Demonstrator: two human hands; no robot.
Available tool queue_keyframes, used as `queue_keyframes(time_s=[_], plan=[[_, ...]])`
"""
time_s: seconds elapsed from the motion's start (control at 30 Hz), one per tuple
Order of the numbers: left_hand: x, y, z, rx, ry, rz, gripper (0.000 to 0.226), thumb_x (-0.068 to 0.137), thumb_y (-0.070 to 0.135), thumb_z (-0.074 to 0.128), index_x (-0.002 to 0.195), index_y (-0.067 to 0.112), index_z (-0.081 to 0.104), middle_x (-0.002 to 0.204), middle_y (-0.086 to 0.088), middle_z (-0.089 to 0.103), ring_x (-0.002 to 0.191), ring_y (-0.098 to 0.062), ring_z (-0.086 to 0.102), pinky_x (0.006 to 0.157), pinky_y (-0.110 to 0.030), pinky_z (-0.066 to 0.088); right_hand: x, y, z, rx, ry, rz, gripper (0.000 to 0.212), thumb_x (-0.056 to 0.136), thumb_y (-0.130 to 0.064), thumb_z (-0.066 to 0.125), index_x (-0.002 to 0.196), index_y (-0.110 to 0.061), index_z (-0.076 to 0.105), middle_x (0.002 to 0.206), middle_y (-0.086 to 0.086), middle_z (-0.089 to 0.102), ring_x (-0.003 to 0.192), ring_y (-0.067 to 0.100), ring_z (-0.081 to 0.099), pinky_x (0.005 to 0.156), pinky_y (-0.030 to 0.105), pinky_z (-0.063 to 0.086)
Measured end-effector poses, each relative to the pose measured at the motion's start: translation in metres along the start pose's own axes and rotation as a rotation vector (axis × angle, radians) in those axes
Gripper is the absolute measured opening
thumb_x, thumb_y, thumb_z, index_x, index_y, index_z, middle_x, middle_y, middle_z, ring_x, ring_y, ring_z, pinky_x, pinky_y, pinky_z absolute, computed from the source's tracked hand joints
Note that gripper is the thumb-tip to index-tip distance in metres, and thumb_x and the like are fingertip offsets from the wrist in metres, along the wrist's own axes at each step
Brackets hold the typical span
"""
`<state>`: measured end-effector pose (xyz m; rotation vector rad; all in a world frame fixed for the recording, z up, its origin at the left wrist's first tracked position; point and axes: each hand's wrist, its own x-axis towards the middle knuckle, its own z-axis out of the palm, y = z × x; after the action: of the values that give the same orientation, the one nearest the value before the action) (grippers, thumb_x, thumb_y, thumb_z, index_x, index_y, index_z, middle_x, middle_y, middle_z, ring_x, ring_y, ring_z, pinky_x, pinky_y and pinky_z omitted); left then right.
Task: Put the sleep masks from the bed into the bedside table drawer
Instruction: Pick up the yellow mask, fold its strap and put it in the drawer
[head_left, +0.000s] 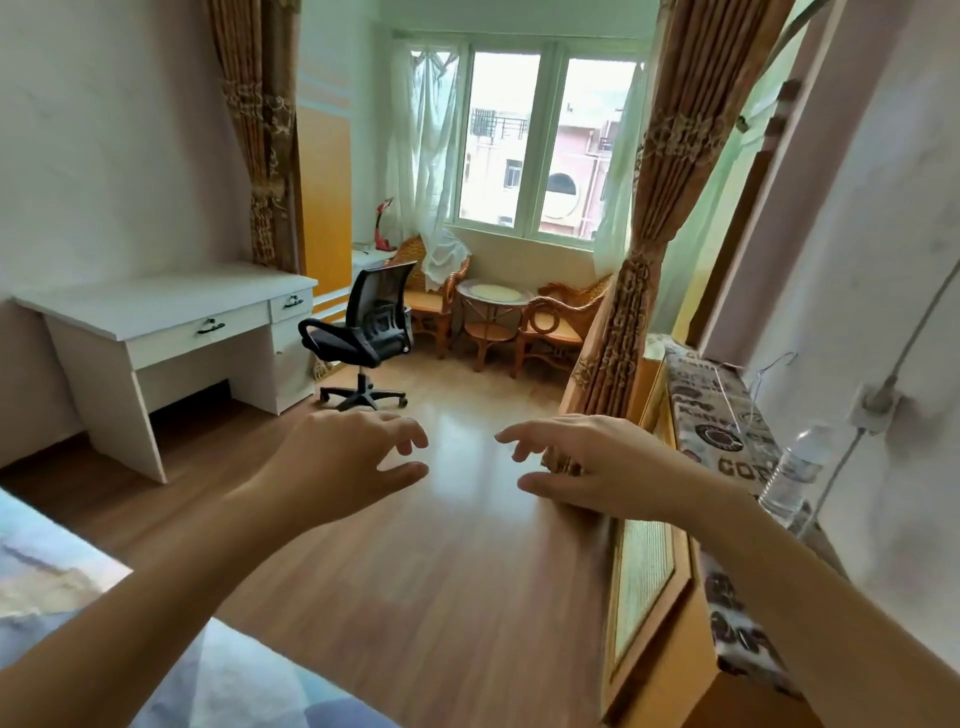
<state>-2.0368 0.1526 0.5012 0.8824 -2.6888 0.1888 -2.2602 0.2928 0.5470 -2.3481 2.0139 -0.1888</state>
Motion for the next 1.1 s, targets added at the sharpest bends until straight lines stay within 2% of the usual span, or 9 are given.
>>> queue_keyframes(time_s=[0.13,0.27,0.37,0.5,0.6,0.73,0.9,1.03,1.1], plan=[[0.065,-0.020,0.008,0.038,0.012,-0.010,0.037,0.086,0.063,0.042,0.118,0.047,0.051,0.106,0.029,0.059,0.078,0.010,0.044,0.064,-0.015,0.034,0.055,0.052,-0.020,-0.021,0.020,-0.031,0.047,0.091,-0.051,0.050,0.136,-0.046,0.037,0.123,-0.023,0.057,0.104,-0.008,0.050,0.092,0.015,0.041],[0.121,-0.039,0.027,0.045,0.038,-0.063,0.034,0.085,0.062,0.045,0.114,0.046,0.054,0.104,0.027,0.061,0.068,0.011,0.038,0.059,-0.009,0.028,0.113,0.104,-0.024,-0.016,0.012,-0.081,0.048,0.091,-0.051,0.050,0.137,-0.045,0.037,0.124,-0.022,0.058,0.113,-0.001,0.053,0.098,0.025,0.046],[0.159,-0.051,0.051,0.033,0.035,-0.117,0.037,0.085,0.063,0.045,0.115,0.044,0.055,0.105,0.026,0.061,0.075,0.010,0.041,0.067,-0.018,0.037,0.161,0.147,-0.017,-0.022,0.006,-0.144,0.048,0.091,-0.050,0.051,0.137,-0.043,0.038,0.123,-0.020,0.059,0.113,0.000,0.054,0.097,0.027,0.047],[0.213,-0.065,0.080,-0.001,-0.016,-0.216,0.036,0.087,0.060,0.046,0.117,0.043,0.054,0.108,0.024,0.060,0.086,0.008,0.047,0.071,-0.018,0.035,0.237,0.210,-0.009,-0.049,-0.016,-0.245,0.050,0.090,-0.055,0.049,0.137,-0.046,0.035,0.122,-0.023,0.058,0.112,-0.002,0.054,0.096,0.027,0.048],[0.257,-0.084,0.097,0.008,-0.035,-0.327,0.036,0.087,0.060,0.044,0.118,0.042,0.052,0.108,0.023,0.059,0.094,0.005,0.053,0.078,-0.020,0.040,0.301,0.254,-0.011,-0.049,-0.033,-0.322,0.049,0.090,-0.055,0.048,0.137,-0.047,0.035,0.122,-0.024,0.058,0.111,-0.002,0.054,0.095,0.028,0.048],[0.315,-0.111,0.113,0.018,-0.039,-0.452,0.035,0.088,0.058,0.045,0.116,0.040,0.054,0.105,0.023,0.059,0.095,0.003,0.053,0.078,-0.022,0.040,0.378,0.299,-0.020,-0.034,-0.043,-0.420,0.047,0.091,-0.052,0.050,0.136,-0.046,0.038,0.120,-0.022,0.059,0.110,0.001,0.055,0.093,0.027,0.047],[0.357,-0.147,0.125,0.040,-0.021,-0.569,0.032,0.087,0.059,0.045,0.114,0.042,0.053,0.103,0.024,0.058,0.094,0.003,0.053,0.079,-0.023,0.039,0.458,0.325,-0.018,0.007,-0.065,-0.532,0.042,0.092,-0.050,0.050,0.132,-0.048,0.039,0.118,-0.021,0.060,0.105,0.004,0.058,0.087,0.026,0.049],[0.348,-0.177,0.137,0.052,-0.050,-0.699,0.032,0.086,0.061,0.043,0.112,0.045,0.052,0.104,0.026,0.057,0.099,0.003,0.051,0.080,-0.024,0.036,0.514,0.318,-0.002,0.042,-0.099,-0.627,0.042,0.091,-0.049,0.051,0.132,-0.050,0.039,0.118,-0.024,0.058,0.103,-0.002,0.055,0.078,0.013,0.040],[0.338,-0.187,0.139,0.066,-0.073,-0.751,0.032,0.086,0.061,0.044,0.112,0.044,0.052,0.105,0.025,0.058,0.100,0.003,0.051,0.082,-0.025,0.038,0.535,0.307,0.008,0.054,-0.102,-0.681,0.042,0.090,-0.052,0.050,0.132,-0.050,0.040,0.117,-0.025,0.059,0.098,-0.006,0.052,0.077,0.011,0.037]])
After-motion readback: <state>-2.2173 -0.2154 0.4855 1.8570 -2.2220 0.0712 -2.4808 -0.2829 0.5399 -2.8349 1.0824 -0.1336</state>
